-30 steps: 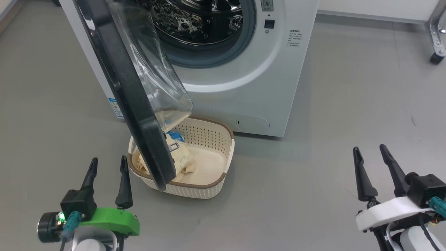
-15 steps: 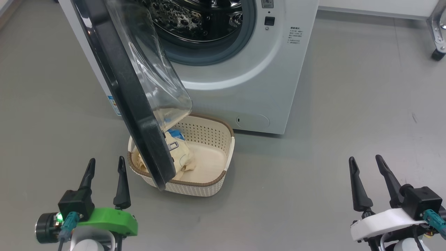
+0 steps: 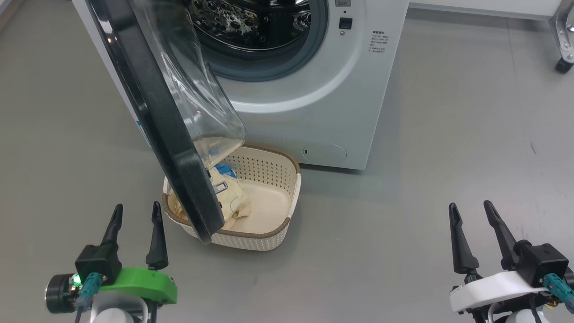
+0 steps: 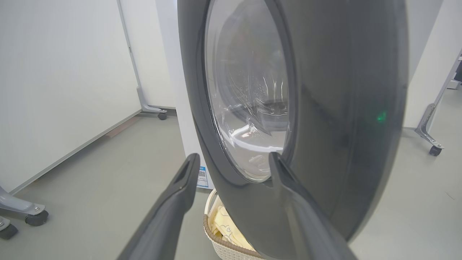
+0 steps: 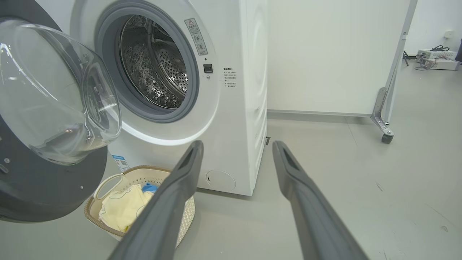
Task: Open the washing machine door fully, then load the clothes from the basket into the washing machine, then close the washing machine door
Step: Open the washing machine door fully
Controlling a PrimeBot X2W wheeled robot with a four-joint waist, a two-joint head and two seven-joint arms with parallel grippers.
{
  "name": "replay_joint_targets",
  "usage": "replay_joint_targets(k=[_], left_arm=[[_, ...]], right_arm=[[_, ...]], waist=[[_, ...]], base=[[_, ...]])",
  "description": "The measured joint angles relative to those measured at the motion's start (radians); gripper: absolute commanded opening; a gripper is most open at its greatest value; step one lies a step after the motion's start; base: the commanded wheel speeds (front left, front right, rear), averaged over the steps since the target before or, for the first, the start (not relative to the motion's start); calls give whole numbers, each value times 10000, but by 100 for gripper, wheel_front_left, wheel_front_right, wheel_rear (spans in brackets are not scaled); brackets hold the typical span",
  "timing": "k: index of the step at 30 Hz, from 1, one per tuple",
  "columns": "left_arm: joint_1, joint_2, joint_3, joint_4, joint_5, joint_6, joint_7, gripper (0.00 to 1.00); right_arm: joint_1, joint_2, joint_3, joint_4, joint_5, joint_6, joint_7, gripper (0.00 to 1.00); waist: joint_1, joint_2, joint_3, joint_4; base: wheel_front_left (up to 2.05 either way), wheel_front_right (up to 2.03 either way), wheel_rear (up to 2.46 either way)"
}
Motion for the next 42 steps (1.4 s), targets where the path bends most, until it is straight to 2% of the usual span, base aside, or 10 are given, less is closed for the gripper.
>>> replay_joint_targets(k=[3,4,5,6,7,8,26,34,39,42], left_arm=[[0,0,6,8,31,0,0,100],[0,0,8,12,71,0,0,92],[0,0,10,13,86,0,0,65],[0,0,12,17,98,0,0,42],[0,0,12,19,104,0,0,25],[0,0,12,21,113,0,0,0],[-48,-10,418,-366,244,65,0,0],[-1202,-21,535,-2481,968,161,-2,0],[-1989,-29,-81,-4008,1549,138,-13,0],[-2214,-27,-510,-4449,1611,21,-13,0]], right_arm=[[3,75,-56,-10,-25,13,0,100],[7,109,-67,-10,-59,15,0,100],[11,148,-79,-12,-90,44,0,100],[13,182,-88,-12,-104,98,0,100],[15,211,-100,-12,-107,100,0,100],[18,228,-111,-13,-140,102,0,100],[211,510,-410,-17,-497,391,0,100],[221,600,-581,-17,-617,485,0,100],[222,654,-671,-17,-675,548,0,100],[222,671,-683,-17,-706,621,0,100]], waist=[[0,0,0,-3],[0,0,-2,-5],[0,0,-6,-6],[0,0,-11,-8],[0,0,-18,-9],[0,0,-24,-10],[0,0,-65,-83],[0,0,-85,-44],[0,0,-83,-10],[0,0,-79,-8]], base=[[0,0,0],[0,0,0],[0,0,0],[0,0,0],[0,0,0],[0,0,0],[0,0,0],[0,0,0],[0,0,0],[0,0,0]])
